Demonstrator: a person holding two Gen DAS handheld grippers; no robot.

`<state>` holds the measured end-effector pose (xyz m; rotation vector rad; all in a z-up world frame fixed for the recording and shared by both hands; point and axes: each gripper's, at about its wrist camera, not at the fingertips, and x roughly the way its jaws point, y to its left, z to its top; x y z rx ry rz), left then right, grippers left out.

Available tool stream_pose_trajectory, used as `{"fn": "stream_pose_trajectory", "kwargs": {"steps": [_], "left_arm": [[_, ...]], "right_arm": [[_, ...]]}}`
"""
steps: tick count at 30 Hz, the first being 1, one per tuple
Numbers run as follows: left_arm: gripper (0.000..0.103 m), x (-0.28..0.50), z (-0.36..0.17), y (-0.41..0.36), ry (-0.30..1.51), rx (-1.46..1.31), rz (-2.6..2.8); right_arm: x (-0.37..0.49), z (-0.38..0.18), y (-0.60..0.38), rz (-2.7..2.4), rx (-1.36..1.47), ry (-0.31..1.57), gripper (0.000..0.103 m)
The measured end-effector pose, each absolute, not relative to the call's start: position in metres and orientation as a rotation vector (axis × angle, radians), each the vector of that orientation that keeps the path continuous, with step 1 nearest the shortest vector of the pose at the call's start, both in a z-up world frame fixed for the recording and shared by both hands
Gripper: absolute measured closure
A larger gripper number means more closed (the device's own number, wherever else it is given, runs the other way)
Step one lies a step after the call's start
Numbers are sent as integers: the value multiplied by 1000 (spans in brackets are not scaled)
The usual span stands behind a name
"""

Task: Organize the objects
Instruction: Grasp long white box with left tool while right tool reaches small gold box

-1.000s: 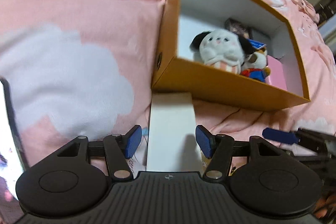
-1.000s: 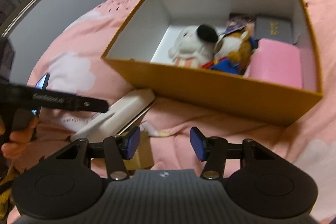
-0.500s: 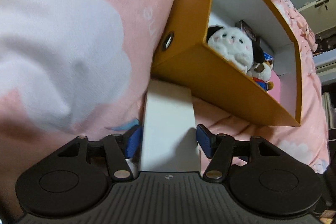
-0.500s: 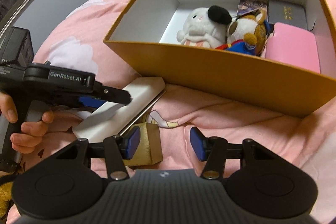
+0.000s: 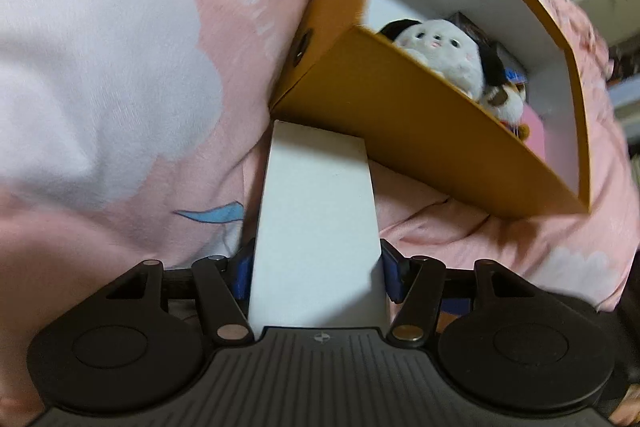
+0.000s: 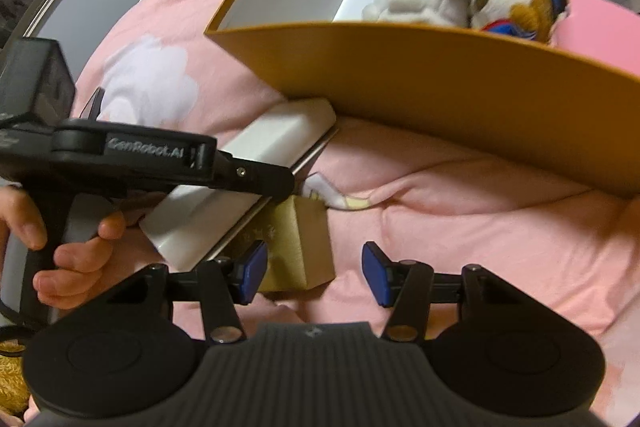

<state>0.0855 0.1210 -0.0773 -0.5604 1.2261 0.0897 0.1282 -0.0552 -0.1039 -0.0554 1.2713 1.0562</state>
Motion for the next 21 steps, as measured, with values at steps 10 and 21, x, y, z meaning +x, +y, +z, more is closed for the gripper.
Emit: {"fn": "stream_pose_trajectory", "kwargs": {"steps": [10, 21], "left_arm": [[35, 83, -59, 117, 1238, -397, 66], [33, 94, -70, 151, 1280, -640, 13]], "right_arm": [[136, -123, -25, 1146, -63, 1335, 47], [151, -160, -22, 1177, 90, 1475, 32]]}}
